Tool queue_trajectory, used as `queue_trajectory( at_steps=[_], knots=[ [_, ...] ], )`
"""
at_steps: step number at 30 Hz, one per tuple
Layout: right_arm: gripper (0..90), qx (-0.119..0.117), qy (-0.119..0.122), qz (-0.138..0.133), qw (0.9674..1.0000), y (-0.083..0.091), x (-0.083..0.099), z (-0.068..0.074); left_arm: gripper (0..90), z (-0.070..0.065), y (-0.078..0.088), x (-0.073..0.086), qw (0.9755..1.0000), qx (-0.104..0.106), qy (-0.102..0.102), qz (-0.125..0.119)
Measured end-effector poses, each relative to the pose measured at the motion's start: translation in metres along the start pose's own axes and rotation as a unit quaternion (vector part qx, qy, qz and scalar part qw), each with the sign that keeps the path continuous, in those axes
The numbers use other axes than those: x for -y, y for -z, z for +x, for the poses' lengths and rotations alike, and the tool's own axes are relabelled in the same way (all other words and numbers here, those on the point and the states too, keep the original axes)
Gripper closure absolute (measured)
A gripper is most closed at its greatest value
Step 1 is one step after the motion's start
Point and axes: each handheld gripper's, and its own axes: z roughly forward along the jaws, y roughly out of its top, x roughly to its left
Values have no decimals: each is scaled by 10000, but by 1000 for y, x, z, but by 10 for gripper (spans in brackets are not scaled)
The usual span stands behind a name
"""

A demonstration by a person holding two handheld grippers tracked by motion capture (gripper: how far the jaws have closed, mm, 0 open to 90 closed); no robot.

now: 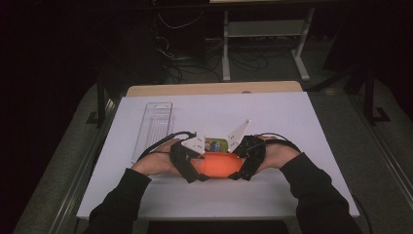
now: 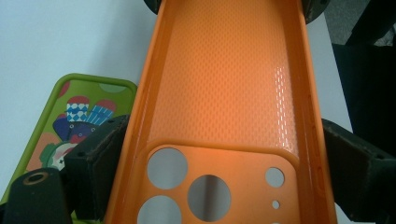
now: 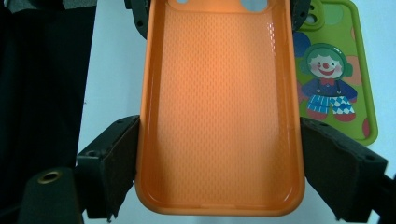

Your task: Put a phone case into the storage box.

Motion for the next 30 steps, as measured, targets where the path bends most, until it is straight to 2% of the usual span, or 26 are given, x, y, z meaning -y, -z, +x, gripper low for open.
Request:
queue_trajectory(
  at_steps=[9,19,26,28,30],
  knots=[
    [150,-8,16,-47,10000,1,0,0,128,-1,1,0,10000,52,49,-63],
    [147,-72,-43,-12,10000,1,2,1,151,-2,0,-3,9999,43,-140,77],
    [132,-164,-107,-75,9998,2,5,-1,154,-2,-1,-4,9999,162,32,15],
    [119,-185,-22,-262,9995,1,7,-4,155,-2,-1,-5,9999,141,69,4],
    [82,-195,-82,-316,9993,2,8,-4,155,-2,-1,-4,9998,105,138,-23]
  ],
)
